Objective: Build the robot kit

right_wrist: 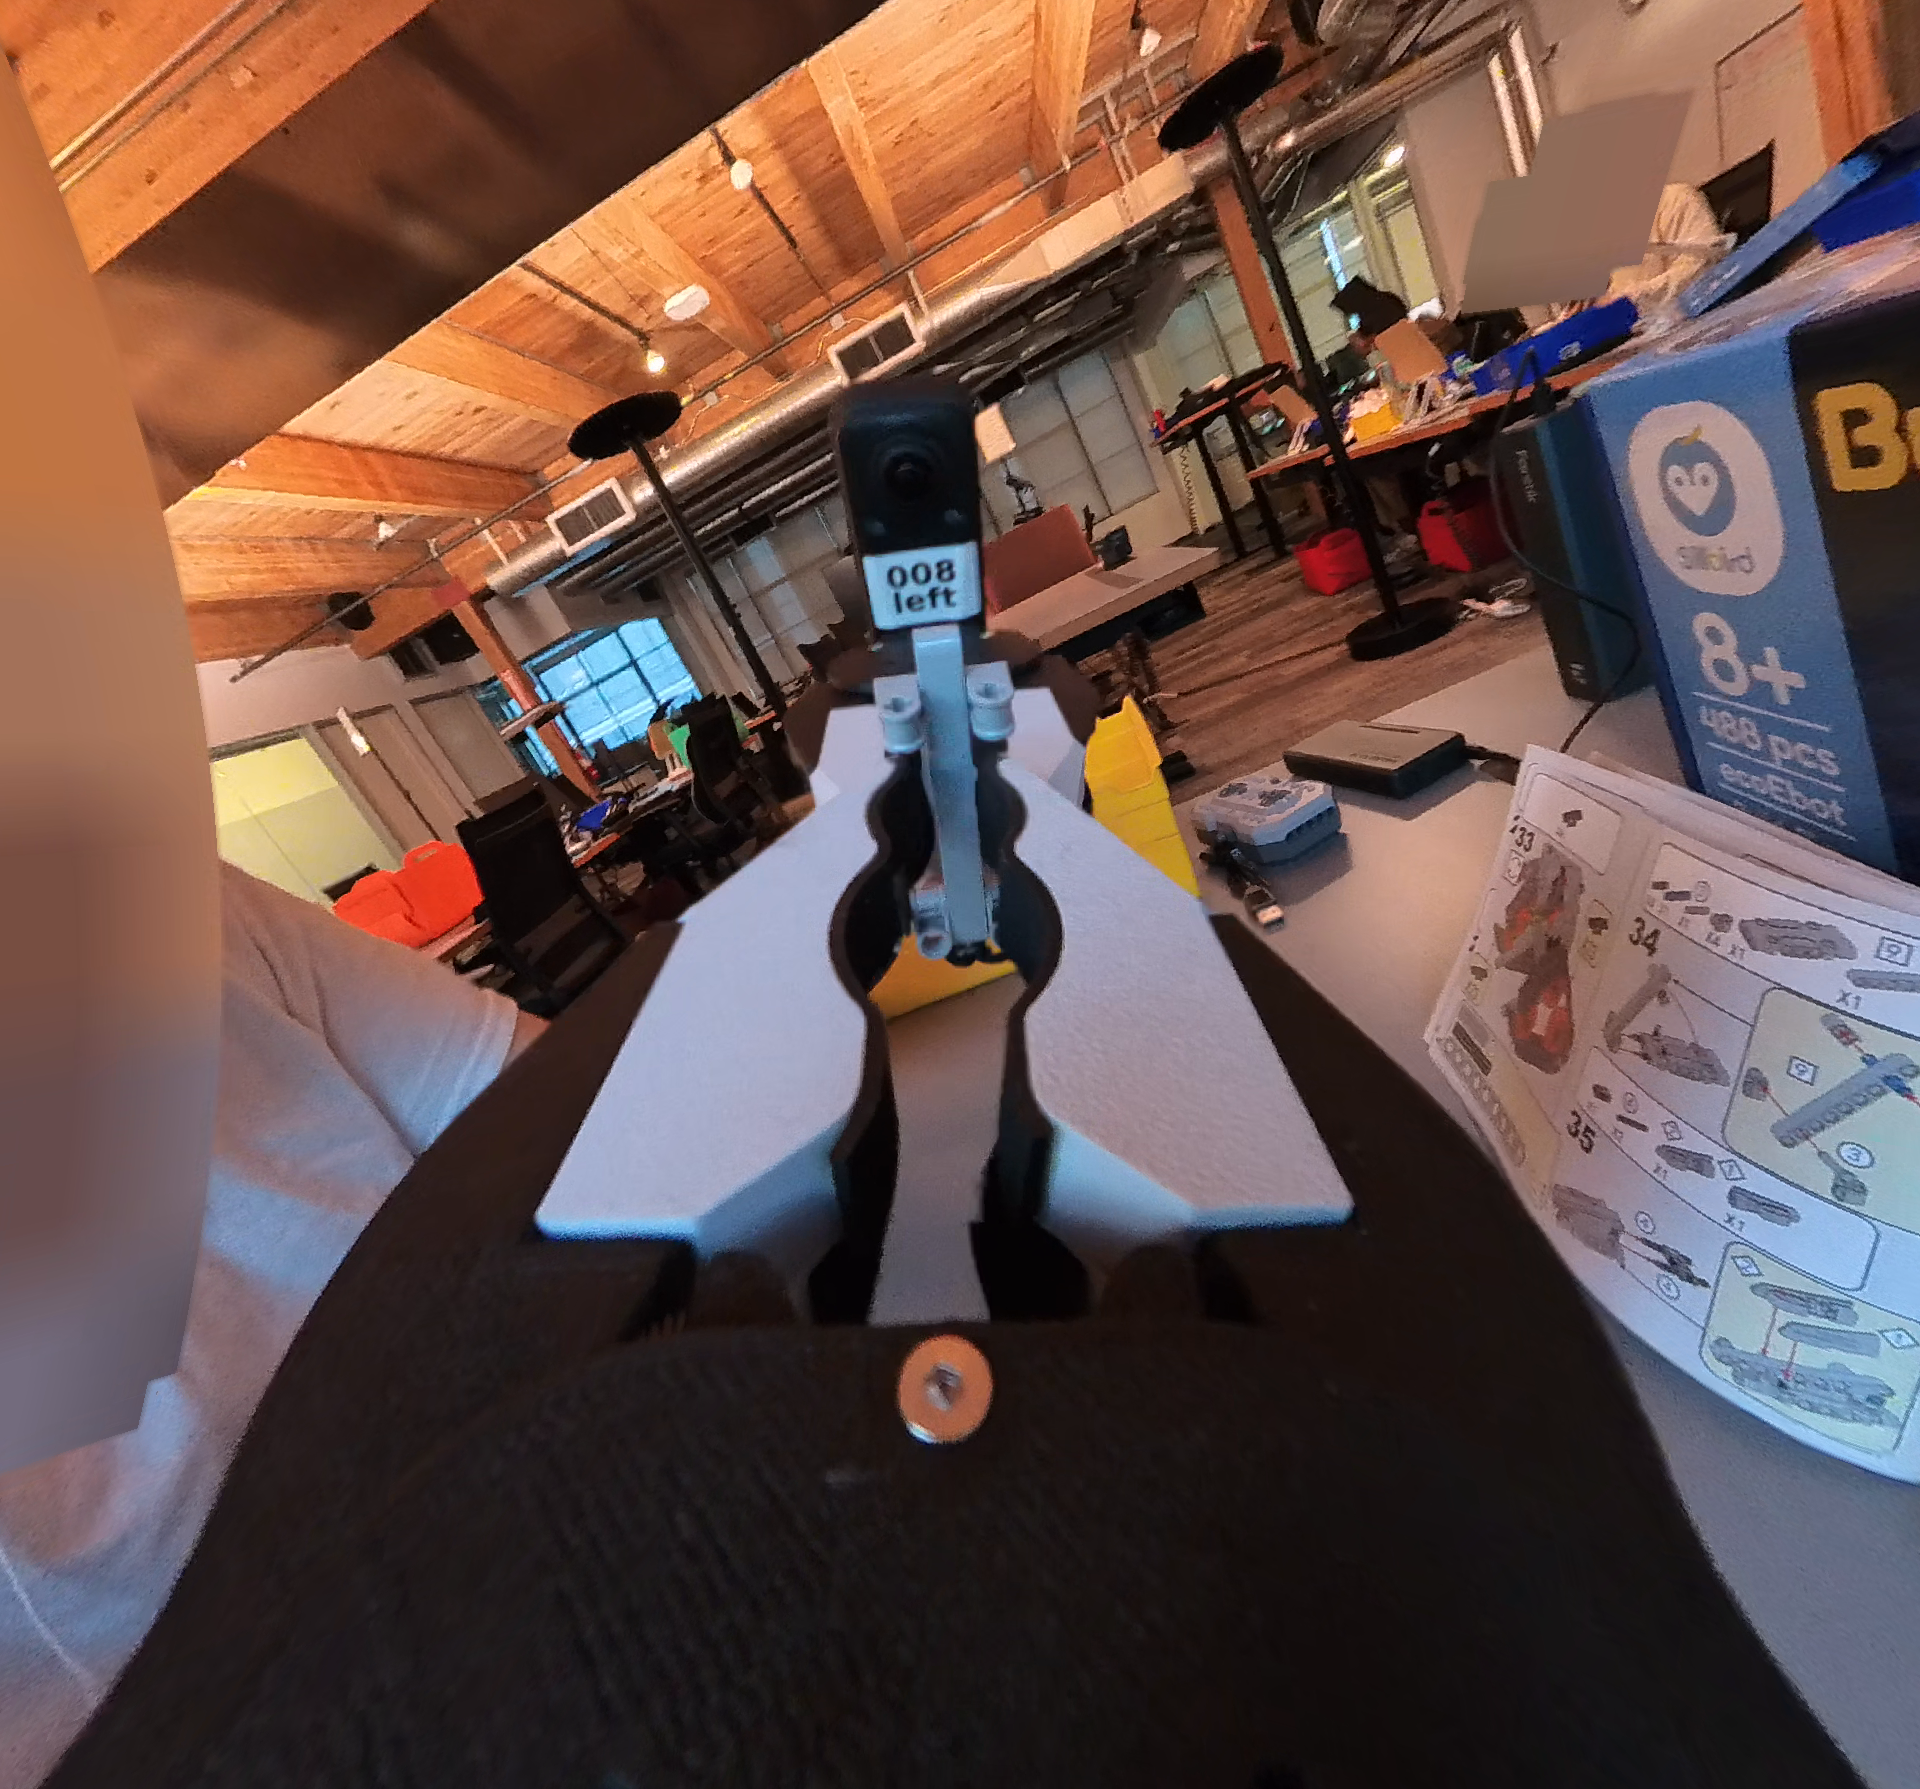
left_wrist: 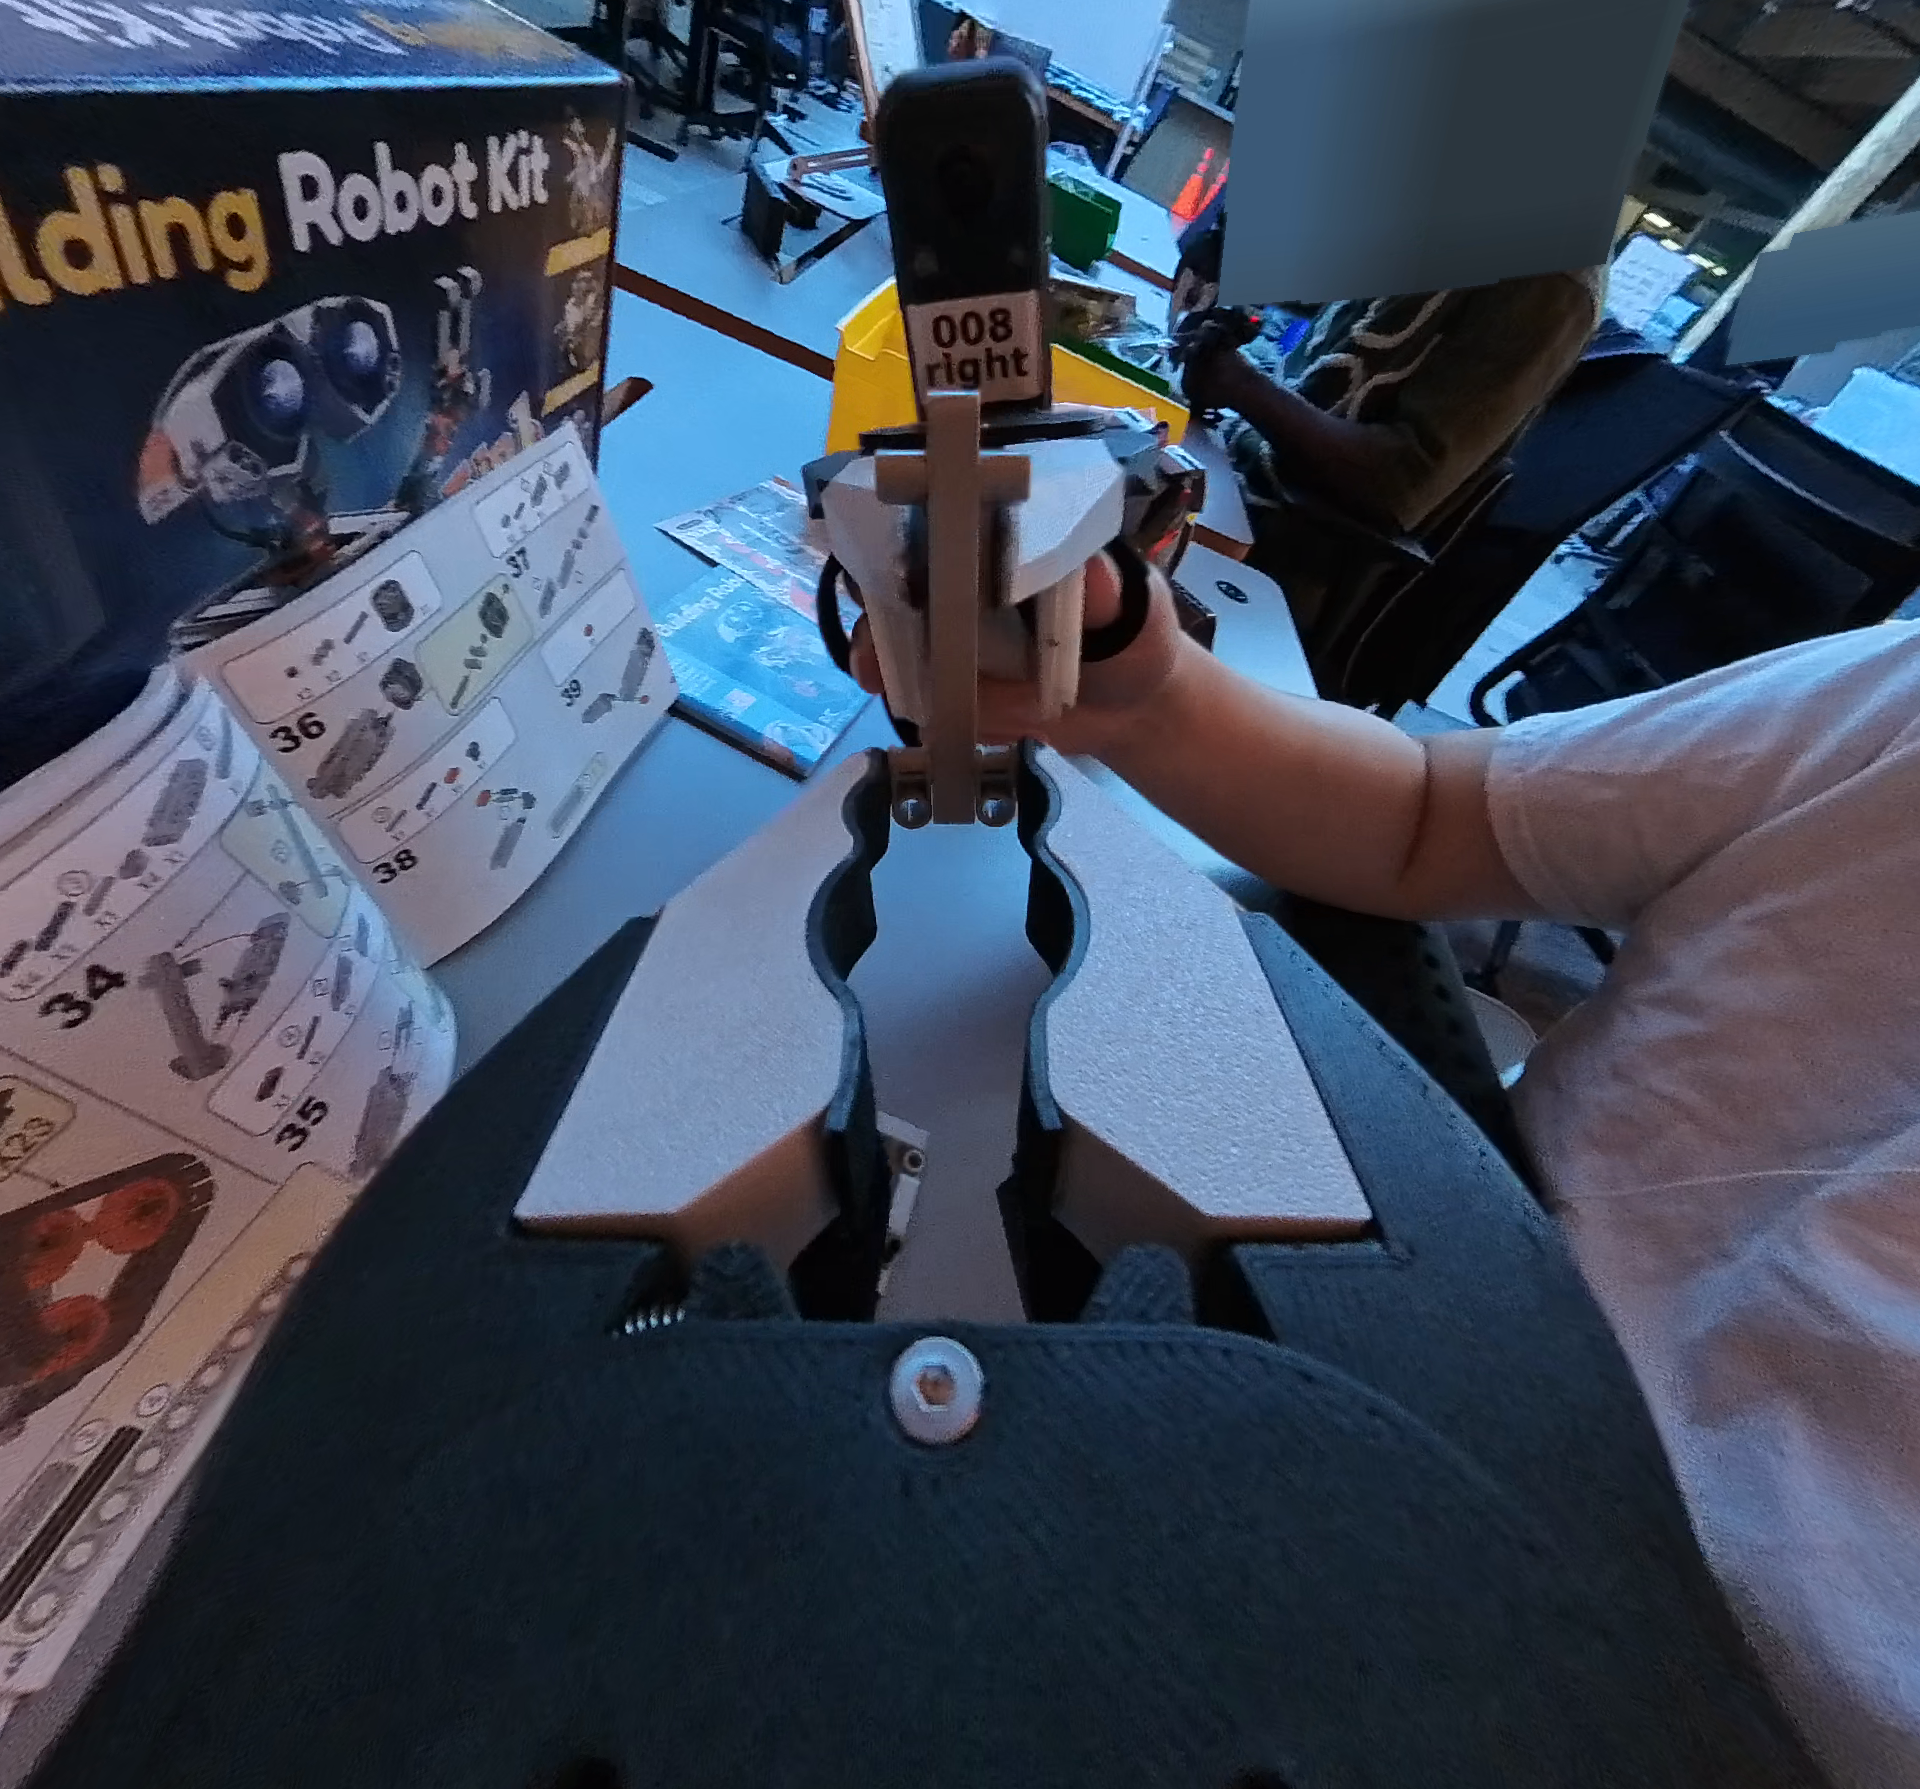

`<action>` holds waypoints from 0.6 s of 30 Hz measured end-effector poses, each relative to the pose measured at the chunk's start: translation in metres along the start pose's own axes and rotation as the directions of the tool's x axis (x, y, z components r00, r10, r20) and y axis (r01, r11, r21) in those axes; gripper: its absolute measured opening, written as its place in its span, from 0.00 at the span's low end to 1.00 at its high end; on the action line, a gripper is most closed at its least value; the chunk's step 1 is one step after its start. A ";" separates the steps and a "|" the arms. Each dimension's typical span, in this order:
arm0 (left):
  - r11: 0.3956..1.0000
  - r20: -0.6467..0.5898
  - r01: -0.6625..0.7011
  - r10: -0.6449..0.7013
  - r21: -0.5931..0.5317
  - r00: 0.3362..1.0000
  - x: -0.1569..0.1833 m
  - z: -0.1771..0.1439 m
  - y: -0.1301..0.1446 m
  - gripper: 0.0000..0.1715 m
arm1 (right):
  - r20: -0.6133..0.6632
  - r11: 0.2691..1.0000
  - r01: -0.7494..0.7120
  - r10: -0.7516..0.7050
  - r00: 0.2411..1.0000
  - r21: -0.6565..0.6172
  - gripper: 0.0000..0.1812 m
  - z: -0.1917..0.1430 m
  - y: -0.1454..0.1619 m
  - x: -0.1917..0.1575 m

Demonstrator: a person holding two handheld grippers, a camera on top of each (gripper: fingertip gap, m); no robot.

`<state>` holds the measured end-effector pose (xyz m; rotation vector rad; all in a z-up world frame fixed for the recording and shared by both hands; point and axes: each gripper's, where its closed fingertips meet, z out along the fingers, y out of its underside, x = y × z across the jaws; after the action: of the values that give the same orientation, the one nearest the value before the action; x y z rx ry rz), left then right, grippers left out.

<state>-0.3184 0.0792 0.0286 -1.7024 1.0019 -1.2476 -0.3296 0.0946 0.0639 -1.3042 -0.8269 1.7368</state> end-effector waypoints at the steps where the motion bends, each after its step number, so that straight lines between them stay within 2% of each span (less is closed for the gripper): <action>1: 1.000 0.012 -0.006 0.006 0.005 1.000 -0.002 -0.002 -0.001 0.13 | -0.010 1.000 0.001 -0.001 1.000 0.021 0.11 0.000 -0.003 0.001; 3: 1.000 0.020 -0.001 0.000 0.027 1.000 -0.006 -0.009 -0.003 0.13 | -0.035 0.999 0.004 -0.003 0.999 0.035 0.17 -0.002 -0.006 0.005; 7: 0.989 0.049 0.039 -0.046 0.139 0.998 -0.028 -0.038 -0.011 0.13 | -0.089 1.000 0.024 -0.022 0.996 0.019 0.15 -0.009 -0.006 0.016; 11: 0.942 0.033 0.138 -0.156 0.305 0.987 -0.051 -0.070 -0.018 0.13 | -0.100 1.000 0.019 -0.017 0.995 0.019 0.13 -0.013 -0.007 0.020; 14: 0.934 0.018 0.186 -0.201 0.306 0.979 -0.056 -0.077 -0.015 0.13 | -0.116 1.000 0.004 -0.002 0.993 0.019 0.12 -0.015 -0.005 0.025; 18: 0.953 -0.004 0.173 -0.177 0.249 0.984 -0.046 -0.069 -0.012 0.13 | -0.120 0.999 -0.032 0.033 0.992 0.009 0.12 -0.013 0.002 0.031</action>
<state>-0.3928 0.1164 0.0375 -1.6279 0.6615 -1.4046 -0.3222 0.1217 0.0452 -1.4093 -0.7341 1.6668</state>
